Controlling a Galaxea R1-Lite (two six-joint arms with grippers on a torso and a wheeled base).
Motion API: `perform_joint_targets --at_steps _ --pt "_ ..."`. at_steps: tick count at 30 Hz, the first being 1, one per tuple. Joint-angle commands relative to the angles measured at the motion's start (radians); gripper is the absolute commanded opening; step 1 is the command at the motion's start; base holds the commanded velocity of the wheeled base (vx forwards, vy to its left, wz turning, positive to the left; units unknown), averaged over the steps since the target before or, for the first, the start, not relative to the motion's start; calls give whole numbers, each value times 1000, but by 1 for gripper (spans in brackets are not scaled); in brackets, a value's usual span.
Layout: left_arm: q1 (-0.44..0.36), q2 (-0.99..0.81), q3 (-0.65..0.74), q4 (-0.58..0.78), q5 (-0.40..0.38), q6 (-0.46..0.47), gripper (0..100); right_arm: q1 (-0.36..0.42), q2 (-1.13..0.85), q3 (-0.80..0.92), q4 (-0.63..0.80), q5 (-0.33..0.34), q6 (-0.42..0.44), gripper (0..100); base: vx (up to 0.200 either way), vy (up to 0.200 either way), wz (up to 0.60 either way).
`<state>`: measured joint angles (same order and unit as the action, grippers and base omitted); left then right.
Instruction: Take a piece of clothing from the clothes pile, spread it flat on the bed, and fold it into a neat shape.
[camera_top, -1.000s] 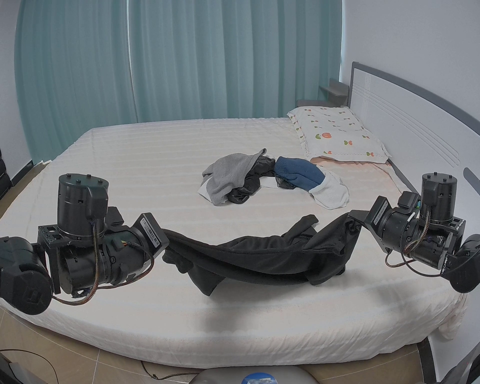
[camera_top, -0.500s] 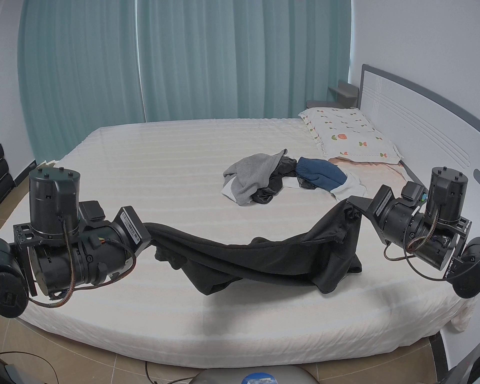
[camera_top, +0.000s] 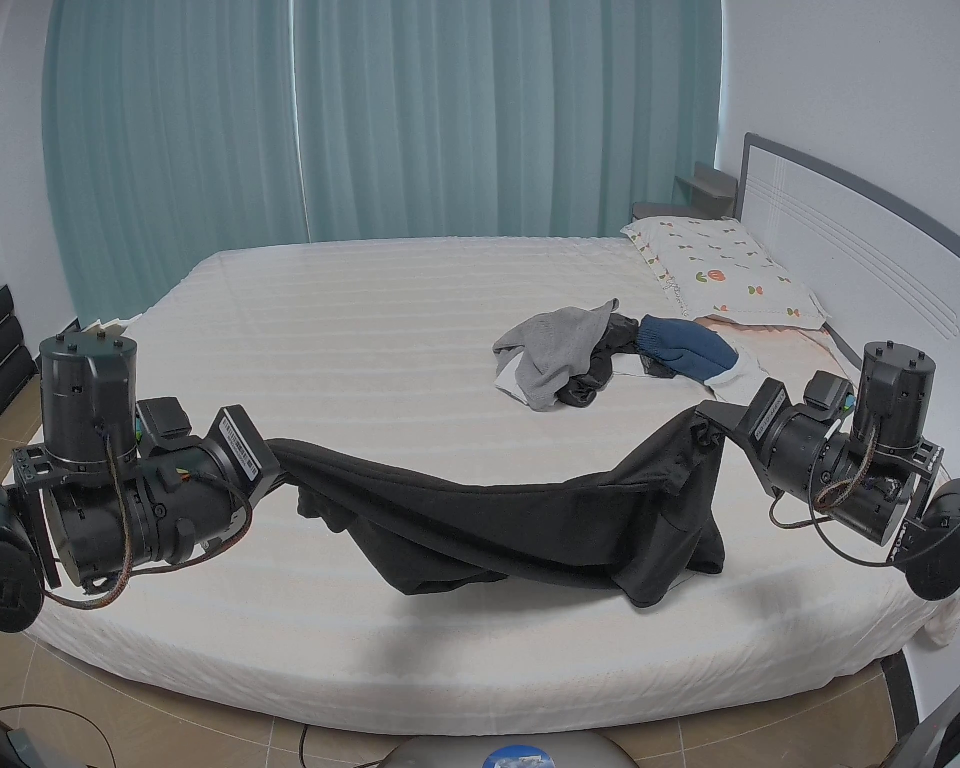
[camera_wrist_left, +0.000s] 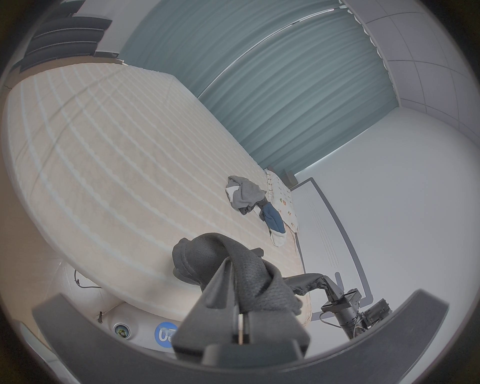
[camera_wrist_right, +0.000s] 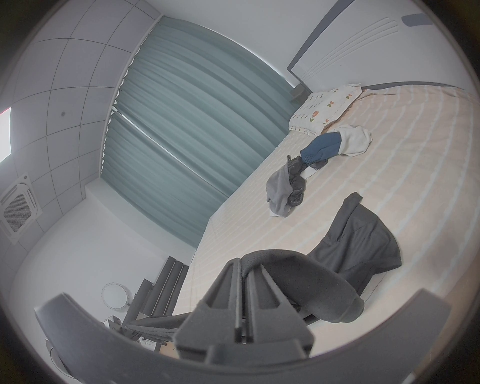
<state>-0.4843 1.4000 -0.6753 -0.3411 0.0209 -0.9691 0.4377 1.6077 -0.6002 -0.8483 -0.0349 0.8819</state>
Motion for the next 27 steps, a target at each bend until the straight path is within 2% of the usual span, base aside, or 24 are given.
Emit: perform_joint_targets --at_steps 1,7,12,27 --pt "1 -4 2 1 -1 0 0 -16 8 -3 -2 1 0 0 0 200 0" --pt "1 -1 2 2 -4 1 0 -19 0 -1 -2 1 0 0 0 200 0" --pt "1 -1 3 2 -38 0 0 -37 20 -3 -2 3 2 0 0 200 0" --pt "13 -26 3 5 -32 3 0 -30 -14 -12 -2 1 -6 0 0 200 0"
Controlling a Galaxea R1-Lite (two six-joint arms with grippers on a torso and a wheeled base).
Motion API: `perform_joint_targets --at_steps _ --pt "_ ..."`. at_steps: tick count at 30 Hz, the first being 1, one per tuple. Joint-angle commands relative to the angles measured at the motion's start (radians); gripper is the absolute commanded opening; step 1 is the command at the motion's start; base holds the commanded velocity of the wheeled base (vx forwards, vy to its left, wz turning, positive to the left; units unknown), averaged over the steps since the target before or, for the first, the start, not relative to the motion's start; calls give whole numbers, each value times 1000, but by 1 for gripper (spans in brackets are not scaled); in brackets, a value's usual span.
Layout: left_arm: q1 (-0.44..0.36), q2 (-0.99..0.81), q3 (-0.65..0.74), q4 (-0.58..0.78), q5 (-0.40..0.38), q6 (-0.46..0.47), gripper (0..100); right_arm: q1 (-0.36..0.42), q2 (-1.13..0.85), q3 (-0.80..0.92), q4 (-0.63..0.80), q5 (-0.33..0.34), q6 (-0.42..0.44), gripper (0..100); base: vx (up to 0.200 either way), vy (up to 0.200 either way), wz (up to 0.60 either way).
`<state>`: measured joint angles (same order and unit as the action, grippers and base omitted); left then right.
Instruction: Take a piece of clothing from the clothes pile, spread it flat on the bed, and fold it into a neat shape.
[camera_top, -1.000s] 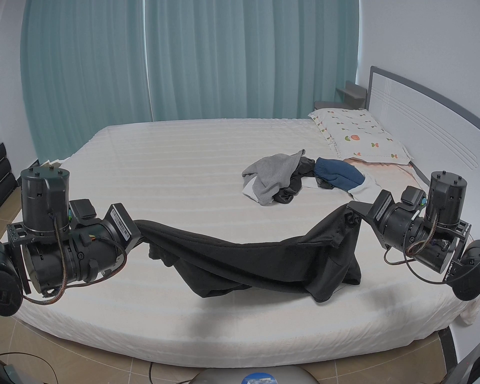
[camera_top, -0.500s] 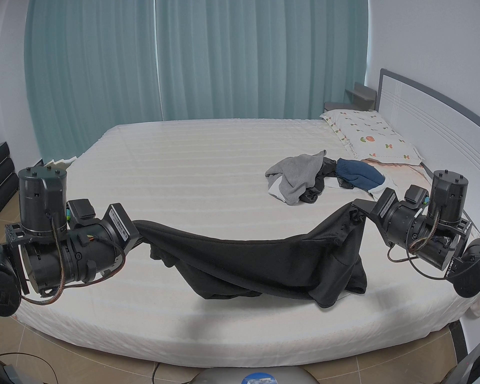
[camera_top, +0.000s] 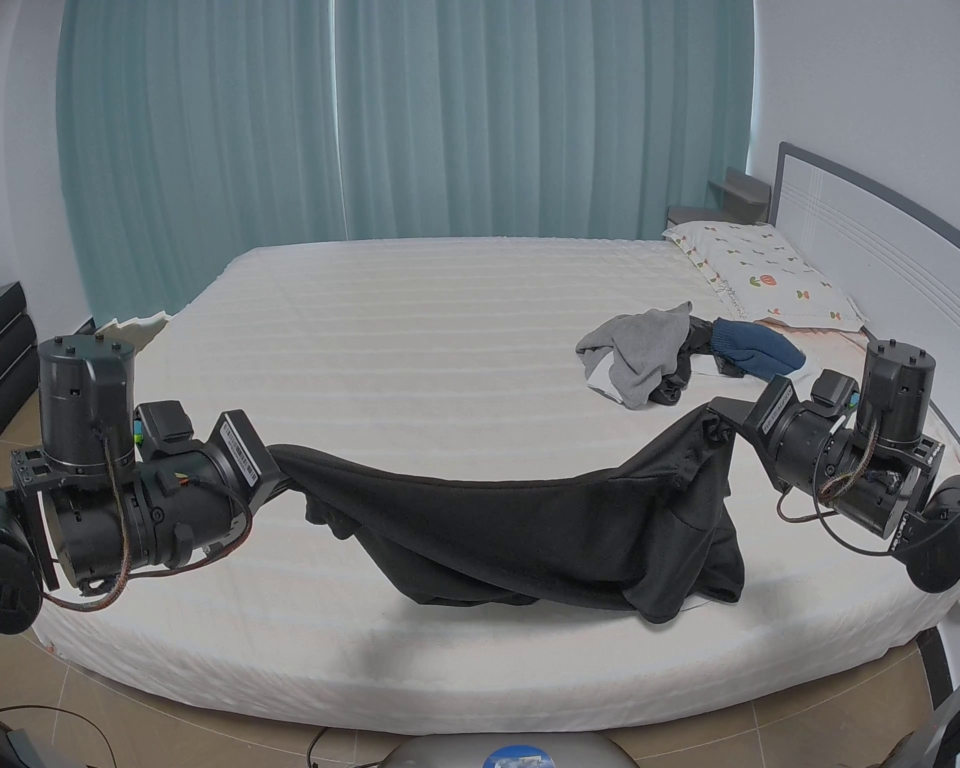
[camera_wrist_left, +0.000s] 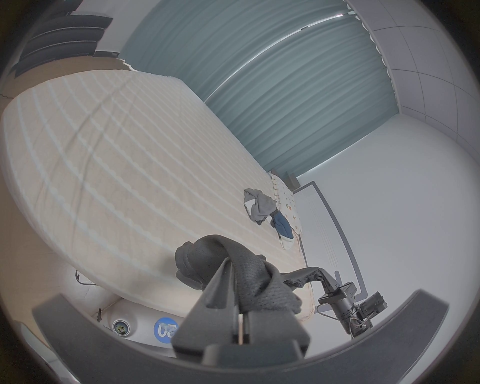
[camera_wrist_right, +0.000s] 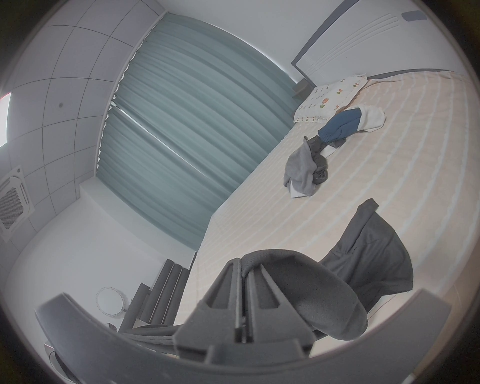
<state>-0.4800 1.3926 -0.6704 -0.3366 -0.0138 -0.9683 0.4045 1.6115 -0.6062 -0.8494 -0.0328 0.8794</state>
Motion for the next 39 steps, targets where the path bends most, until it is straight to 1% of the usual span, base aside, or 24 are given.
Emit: perform_joint_targets --at_steps 1,3,10,17,25,30,32,33,37,39 --pt "9 -18 -1 1 3 2 0 4 -18 -6 0 -1 -3 0 0 200 0" --pt "23 -29 -3 14 3 5 0 4 -27 -10 0 -3 -8 0 0 200 0" --pt "23 -33 11 31 -2 3 0 7 -19 -12 0 -3 -10 0 0 200 0" --pt "21 -69 75 28 -2 6 0 20 -79 11 4 -4 -11 0 0 0 0" --pt "0 -144 129 34 0 5 0 53 -124 94 3 -15 -8 0 0 0 0" --pt "-22 -196 135 93 9 5 0 53 -176 125 6 -15 -10 0 -200 0 0" --pt "-22 -198 135 96 11 5 0 53 -179 126 6 -15 -10 0 -200 0 0" --pt "-57 -262 137 134 20 6 0 53 -226 164 6 -18 -14 0 -200 0 0" --pt "-88 -328 132 176 38 6 0 51 -288 187 13 -18 -16 0 -200 0 0" --pt "-101 -365 120 197 81 8 0 47 -384 183 33 -18 -36 0 -200 0 0"
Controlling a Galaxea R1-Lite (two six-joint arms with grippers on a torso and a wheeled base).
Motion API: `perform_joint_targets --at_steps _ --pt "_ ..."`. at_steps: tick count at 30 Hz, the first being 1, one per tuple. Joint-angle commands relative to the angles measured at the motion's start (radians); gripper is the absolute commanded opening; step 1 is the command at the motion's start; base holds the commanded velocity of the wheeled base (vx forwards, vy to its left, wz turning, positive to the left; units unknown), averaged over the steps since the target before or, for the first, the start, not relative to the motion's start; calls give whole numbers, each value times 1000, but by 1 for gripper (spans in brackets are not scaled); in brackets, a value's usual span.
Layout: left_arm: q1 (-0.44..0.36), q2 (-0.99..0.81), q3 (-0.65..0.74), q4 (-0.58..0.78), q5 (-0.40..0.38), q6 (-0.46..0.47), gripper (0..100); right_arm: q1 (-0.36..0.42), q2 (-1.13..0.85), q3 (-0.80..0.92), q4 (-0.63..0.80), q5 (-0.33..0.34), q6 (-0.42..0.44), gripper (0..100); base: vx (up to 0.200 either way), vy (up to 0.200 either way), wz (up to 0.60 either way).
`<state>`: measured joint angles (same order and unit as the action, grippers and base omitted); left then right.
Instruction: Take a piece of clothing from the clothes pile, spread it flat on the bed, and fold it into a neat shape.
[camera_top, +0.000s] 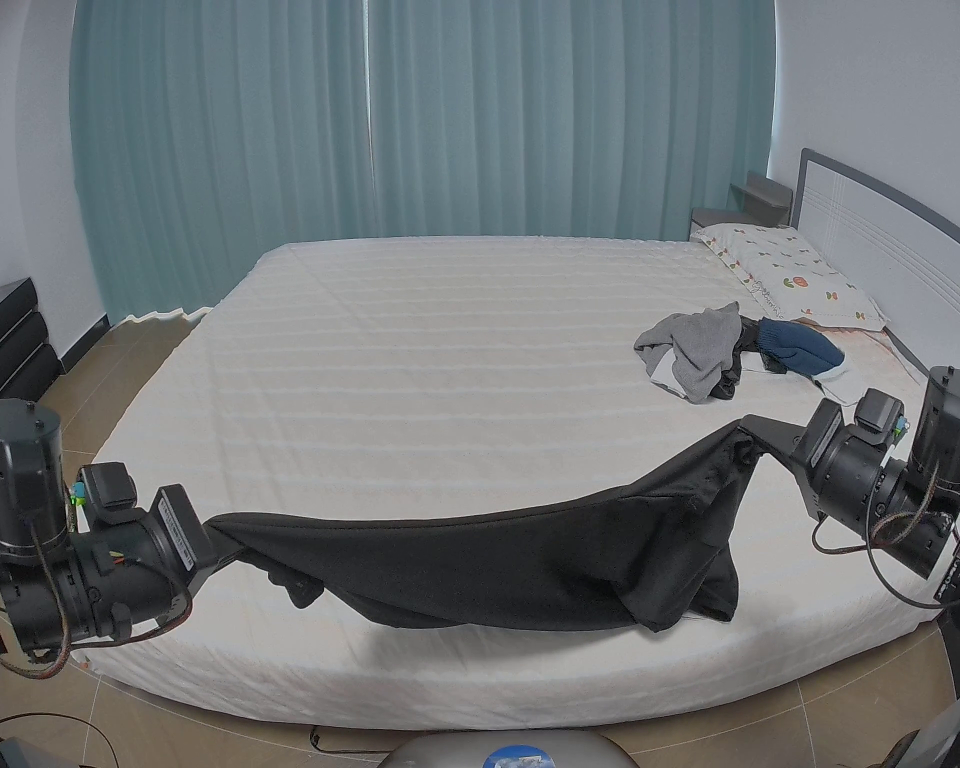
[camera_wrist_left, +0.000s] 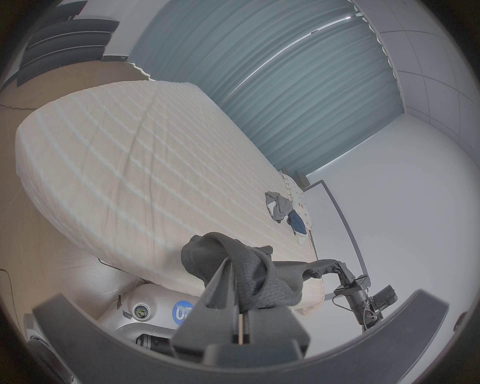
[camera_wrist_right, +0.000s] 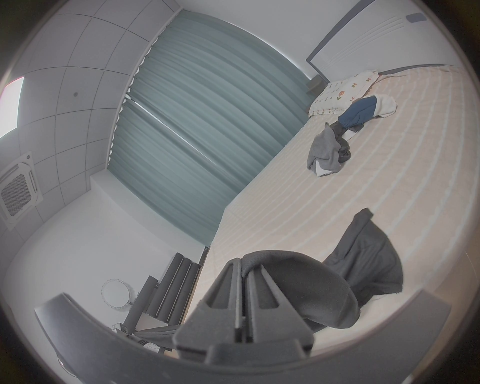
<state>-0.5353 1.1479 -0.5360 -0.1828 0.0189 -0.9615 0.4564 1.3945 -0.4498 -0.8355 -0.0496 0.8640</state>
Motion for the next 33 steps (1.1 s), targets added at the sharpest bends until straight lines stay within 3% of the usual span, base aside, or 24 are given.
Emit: perform_joint_targets --at_steps 1,9,14,19,25,33 --pt "-46 -123 -16 45 52 3 0 -5 -178 23 23 -1 -23 0 -200 0 0" --pt "-45 -149 -157 143 76 4 0 -19 -385 -159 205 -3 -102 0 -75 0 0" --pt "-32 -126 -375 250 75 9 0 -104 -390 -441 340 13 -112 0 0 0 0" --pt "23 -11 -481 276 67 10 0 -130 -296 -607 412 25 -112 0 0 0 0" --pt "95 185 -590 266 61 10 0 -200 -22 -810 429 10 -122 0 0 0 0" --pt "130 372 -685 261 58 7 0 -211 232 -928 406 -6 -131 0 200 0 0"
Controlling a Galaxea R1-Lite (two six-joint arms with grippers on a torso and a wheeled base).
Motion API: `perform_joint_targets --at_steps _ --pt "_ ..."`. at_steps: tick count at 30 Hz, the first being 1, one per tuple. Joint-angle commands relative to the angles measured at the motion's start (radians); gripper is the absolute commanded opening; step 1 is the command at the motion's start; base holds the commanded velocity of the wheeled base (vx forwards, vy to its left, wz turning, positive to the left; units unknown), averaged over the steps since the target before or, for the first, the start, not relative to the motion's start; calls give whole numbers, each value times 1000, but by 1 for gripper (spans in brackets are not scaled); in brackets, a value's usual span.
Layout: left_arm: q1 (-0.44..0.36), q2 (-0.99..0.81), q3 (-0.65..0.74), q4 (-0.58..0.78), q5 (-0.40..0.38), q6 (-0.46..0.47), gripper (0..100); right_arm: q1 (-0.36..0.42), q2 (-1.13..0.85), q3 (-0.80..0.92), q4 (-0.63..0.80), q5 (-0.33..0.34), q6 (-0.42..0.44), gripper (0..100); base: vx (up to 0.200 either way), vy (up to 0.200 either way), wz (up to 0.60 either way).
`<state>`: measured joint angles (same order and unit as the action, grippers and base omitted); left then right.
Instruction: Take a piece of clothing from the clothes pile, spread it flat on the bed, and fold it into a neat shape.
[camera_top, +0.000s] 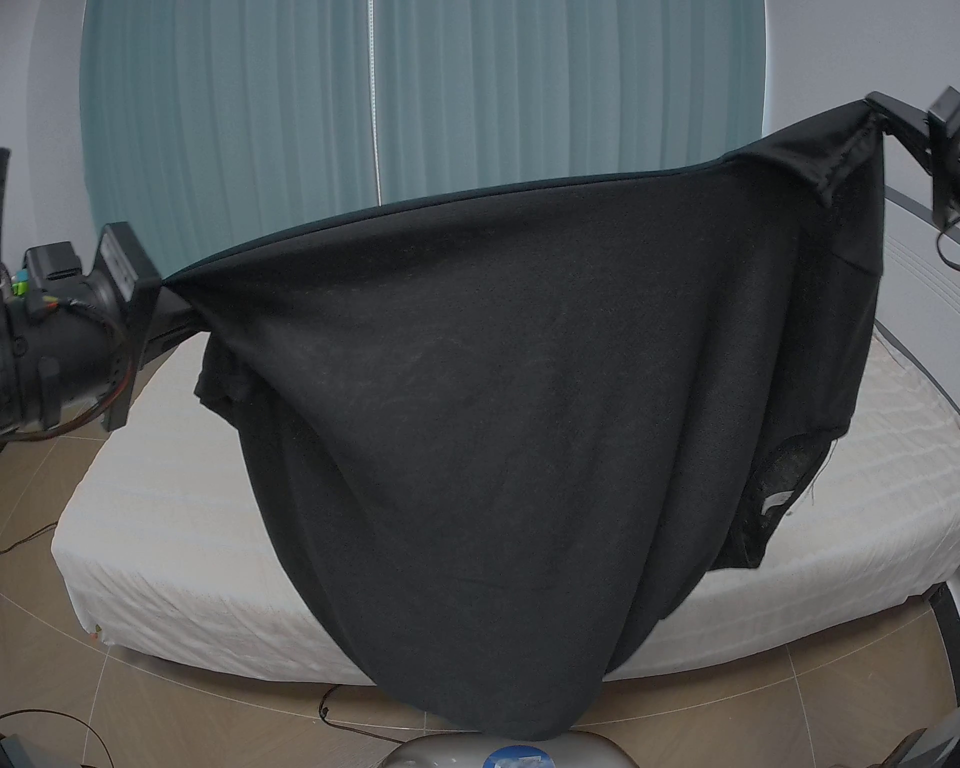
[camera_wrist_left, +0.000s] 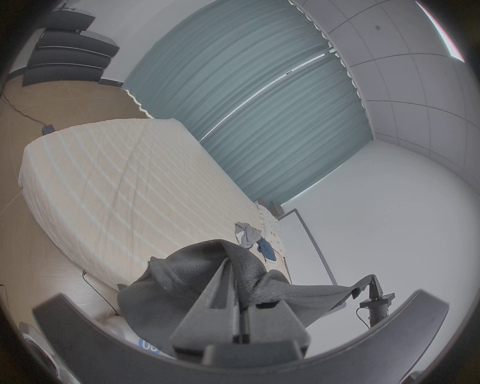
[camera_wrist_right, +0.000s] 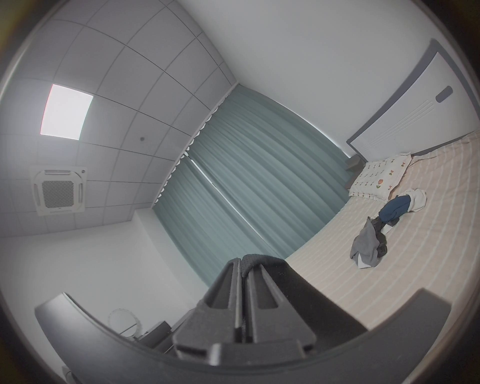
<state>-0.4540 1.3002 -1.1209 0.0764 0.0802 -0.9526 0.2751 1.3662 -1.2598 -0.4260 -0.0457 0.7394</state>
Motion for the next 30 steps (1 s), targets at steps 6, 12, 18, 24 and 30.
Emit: perform_joint_targets --at_steps 6,12,18,24,30 --pt "89 344 -154 0 -46 -5 0 -33 381 -119 -116 -9 -8 0 200 0 0" --pt "130 462 -231 2 -51 -8 0 -33 441 -155 -151 -5 -18 0 200 0 0" --pt "137 556 -277 0 -50 -8 0 -33 502 -191 -154 3 -18 0 200 0 0" --pt "135 657 -290 0 -51 -8 0 -24 593 -190 -158 0 -18 0 33 0 0" --pt "141 798 -304 -21 -50 -11 0 -27 746 -150 -175 -6 0 0 0 0 0"
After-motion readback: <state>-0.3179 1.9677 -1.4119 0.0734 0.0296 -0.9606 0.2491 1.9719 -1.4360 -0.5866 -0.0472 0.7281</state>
